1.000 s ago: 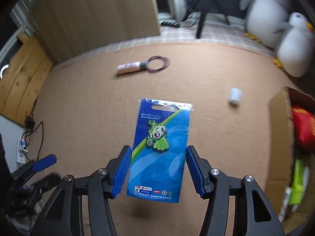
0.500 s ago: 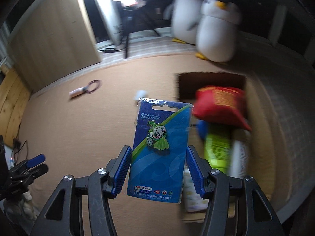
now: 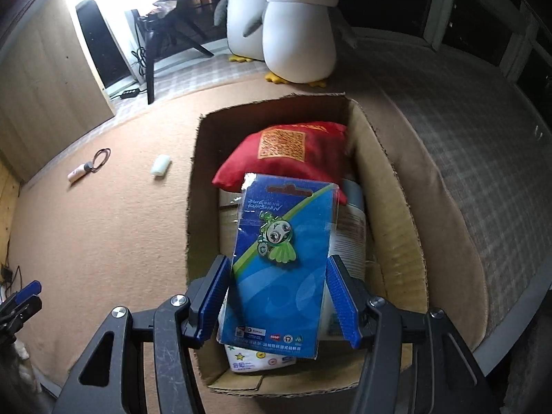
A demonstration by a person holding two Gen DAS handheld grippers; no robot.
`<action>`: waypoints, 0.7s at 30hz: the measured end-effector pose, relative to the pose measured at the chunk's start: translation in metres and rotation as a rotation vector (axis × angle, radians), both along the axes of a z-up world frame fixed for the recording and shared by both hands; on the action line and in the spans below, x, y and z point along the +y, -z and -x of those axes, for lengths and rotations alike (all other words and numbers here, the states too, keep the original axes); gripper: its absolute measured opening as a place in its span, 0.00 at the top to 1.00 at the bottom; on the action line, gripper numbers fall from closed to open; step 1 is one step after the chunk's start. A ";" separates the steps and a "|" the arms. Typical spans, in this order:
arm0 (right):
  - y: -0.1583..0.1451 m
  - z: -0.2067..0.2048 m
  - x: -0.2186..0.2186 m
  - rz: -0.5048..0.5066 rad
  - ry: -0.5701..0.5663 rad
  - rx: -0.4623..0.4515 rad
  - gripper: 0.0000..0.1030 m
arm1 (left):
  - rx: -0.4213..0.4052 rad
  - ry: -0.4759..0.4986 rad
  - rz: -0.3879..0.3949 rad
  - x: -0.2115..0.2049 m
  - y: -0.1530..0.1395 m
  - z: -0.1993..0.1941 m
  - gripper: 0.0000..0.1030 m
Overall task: Organize objects
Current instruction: 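Carry the blue card into the box and open the right tool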
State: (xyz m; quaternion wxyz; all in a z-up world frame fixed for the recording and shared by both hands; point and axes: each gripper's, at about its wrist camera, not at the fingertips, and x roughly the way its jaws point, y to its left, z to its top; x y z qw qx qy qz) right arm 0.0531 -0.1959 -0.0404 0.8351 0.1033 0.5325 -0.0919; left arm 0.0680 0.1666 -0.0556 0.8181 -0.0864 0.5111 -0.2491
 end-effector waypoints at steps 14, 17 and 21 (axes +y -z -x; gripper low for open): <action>-0.021 0.002 0.010 -0.071 0.012 -0.084 0.47 | -0.007 -0.024 -0.010 0.017 0.000 -0.007 0.31; -0.030 0.000 0.020 -0.111 -0.011 -0.115 0.47 | -0.013 -0.040 -0.017 0.023 -0.001 -0.013 0.31; -0.042 -0.005 0.039 -0.131 -0.051 -0.157 0.47 | -0.027 -0.066 -0.023 0.033 -0.006 -0.023 0.31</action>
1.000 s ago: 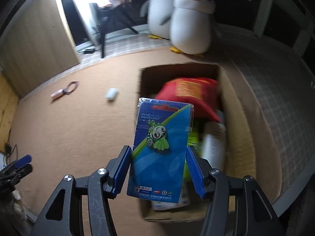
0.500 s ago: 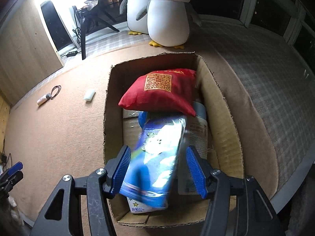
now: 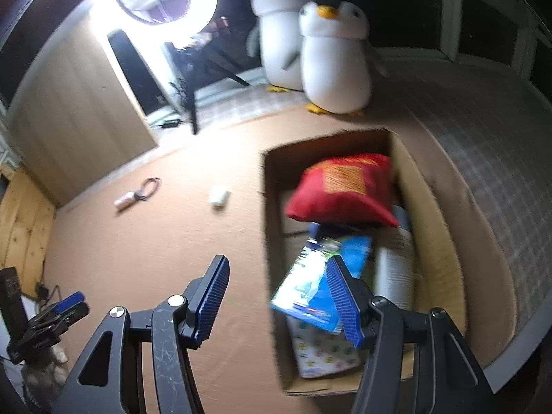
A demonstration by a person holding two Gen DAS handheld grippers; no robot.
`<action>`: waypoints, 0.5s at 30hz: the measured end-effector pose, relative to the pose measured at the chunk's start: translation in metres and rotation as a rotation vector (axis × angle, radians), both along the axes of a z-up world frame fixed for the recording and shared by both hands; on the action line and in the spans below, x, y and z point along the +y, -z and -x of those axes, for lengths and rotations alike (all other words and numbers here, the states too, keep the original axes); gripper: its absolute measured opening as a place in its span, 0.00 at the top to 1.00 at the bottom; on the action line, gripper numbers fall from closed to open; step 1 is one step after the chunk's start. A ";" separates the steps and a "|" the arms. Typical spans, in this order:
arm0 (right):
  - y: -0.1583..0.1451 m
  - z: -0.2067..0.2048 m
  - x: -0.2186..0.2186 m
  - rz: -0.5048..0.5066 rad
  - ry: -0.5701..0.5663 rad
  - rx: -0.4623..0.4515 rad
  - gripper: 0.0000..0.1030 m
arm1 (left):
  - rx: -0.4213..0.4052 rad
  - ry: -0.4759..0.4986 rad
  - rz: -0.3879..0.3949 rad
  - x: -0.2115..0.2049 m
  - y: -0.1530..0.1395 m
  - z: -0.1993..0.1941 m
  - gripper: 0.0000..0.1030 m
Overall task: Organize objects
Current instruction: 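Carry the blue card into the box and open the right tool, then move the left tool to the pink COGI bottle and close on it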
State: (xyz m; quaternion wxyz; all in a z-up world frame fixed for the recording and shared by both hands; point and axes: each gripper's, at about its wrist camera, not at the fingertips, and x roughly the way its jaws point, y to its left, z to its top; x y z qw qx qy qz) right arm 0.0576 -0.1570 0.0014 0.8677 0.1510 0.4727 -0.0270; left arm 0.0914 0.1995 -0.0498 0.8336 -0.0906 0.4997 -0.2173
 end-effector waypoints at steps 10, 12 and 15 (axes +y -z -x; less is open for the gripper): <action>-0.009 -0.024 0.032 -0.071 -0.062 -0.048 0.45 | -0.041 -0.052 -0.020 0.014 -0.011 -0.041 0.31; -0.010 -0.029 0.039 -0.085 -0.076 -0.052 0.45 | -0.050 -0.065 -0.026 0.015 -0.012 -0.054 0.31; -0.008 -0.035 0.048 -0.112 -0.092 -0.046 0.45 | -0.058 -0.084 -0.038 0.014 -0.012 -0.074 0.31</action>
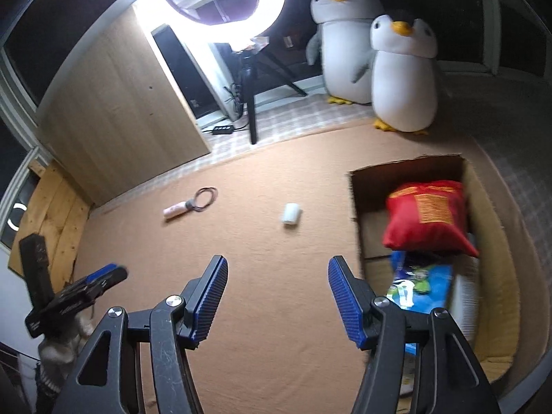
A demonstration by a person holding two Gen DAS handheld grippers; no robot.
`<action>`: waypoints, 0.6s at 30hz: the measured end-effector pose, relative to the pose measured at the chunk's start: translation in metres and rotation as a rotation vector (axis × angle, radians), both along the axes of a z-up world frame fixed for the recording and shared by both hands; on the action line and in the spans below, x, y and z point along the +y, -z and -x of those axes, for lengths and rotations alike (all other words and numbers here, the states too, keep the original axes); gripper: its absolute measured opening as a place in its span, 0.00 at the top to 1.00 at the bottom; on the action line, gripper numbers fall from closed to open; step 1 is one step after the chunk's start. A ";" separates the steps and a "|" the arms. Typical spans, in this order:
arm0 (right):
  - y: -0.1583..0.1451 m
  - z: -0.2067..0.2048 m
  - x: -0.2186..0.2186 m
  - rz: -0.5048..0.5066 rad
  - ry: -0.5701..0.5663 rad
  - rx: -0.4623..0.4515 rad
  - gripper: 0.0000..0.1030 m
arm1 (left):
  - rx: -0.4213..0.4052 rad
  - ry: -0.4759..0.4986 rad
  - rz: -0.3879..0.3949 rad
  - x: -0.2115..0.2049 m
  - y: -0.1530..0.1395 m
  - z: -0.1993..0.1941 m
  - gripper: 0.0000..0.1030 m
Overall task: Organize objects
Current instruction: 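Move the left tool to the pink COGI bottle and close on it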
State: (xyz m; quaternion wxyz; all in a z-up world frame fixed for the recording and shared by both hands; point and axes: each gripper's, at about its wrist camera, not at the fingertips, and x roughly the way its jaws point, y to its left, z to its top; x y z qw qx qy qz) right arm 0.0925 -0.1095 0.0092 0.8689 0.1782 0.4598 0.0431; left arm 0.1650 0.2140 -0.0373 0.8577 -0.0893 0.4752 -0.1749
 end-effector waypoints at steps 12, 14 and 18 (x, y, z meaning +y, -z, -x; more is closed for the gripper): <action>0.020 -0.001 0.021 -0.043 -0.059 0.067 0.45 | 0.043 -0.069 0.004 -0.004 0.020 -0.097 0.32; 0.024 0.001 0.022 -0.041 -0.065 0.078 0.45 | 0.055 -0.087 0.005 -0.005 0.026 -0.111 0.36; 0.031 0.005 0.020 -0.038 -0.066 0.102 0.45 | 0.081 -0.106 0.009 -0.008 0.041 -0.139 0.43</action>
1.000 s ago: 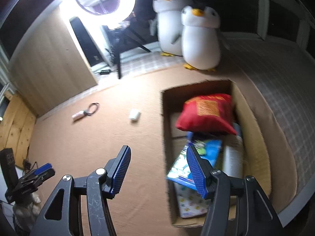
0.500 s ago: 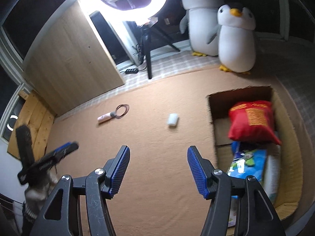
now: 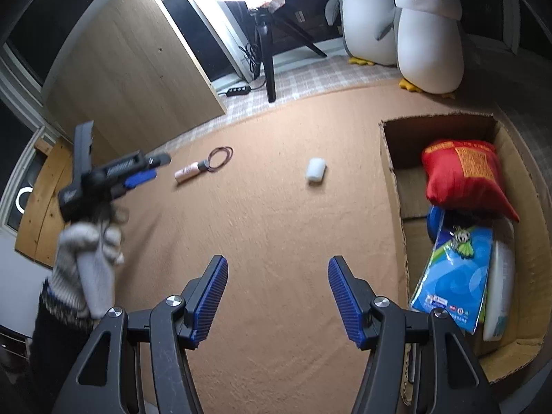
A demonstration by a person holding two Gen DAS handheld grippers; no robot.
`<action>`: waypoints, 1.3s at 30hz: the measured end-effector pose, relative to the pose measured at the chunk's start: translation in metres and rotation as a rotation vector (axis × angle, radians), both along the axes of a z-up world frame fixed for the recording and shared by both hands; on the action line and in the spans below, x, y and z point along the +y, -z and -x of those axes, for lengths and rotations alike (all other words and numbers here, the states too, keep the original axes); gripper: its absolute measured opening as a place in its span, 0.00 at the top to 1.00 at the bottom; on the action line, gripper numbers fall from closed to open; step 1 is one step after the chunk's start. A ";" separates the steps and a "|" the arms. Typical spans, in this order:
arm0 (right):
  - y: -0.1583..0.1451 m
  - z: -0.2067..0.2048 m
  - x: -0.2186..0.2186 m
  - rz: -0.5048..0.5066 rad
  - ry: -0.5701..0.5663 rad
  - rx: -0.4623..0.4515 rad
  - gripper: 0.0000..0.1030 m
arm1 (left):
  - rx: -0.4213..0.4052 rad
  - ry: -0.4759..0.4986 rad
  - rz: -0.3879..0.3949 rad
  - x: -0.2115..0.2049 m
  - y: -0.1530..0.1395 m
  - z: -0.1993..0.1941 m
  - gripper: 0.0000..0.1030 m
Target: Organize objects
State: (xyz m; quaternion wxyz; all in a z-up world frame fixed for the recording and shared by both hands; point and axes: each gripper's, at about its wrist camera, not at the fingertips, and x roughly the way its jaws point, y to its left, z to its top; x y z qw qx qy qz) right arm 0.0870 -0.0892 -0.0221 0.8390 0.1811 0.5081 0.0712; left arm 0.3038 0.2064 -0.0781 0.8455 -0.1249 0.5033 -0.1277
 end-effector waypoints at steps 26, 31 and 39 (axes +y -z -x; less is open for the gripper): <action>0.016 -0.007 0.001 -0.016 -0.030 0.070 0.45 | 0.118 0.098 -0.028 -0.017 0.050 -0.020 0.57; 0.012 -0.016 0.009 -0.015 -0.051 0.060 0.45 | 0.102 0.192 -0.078 -0.035 0.048 0.008 0.57; 0.010 -0.040 0.026 -0.013 -0.091 0.052 0.45 | 0.064 0.329 -0.169 -0.058 0.044 0.076 0.57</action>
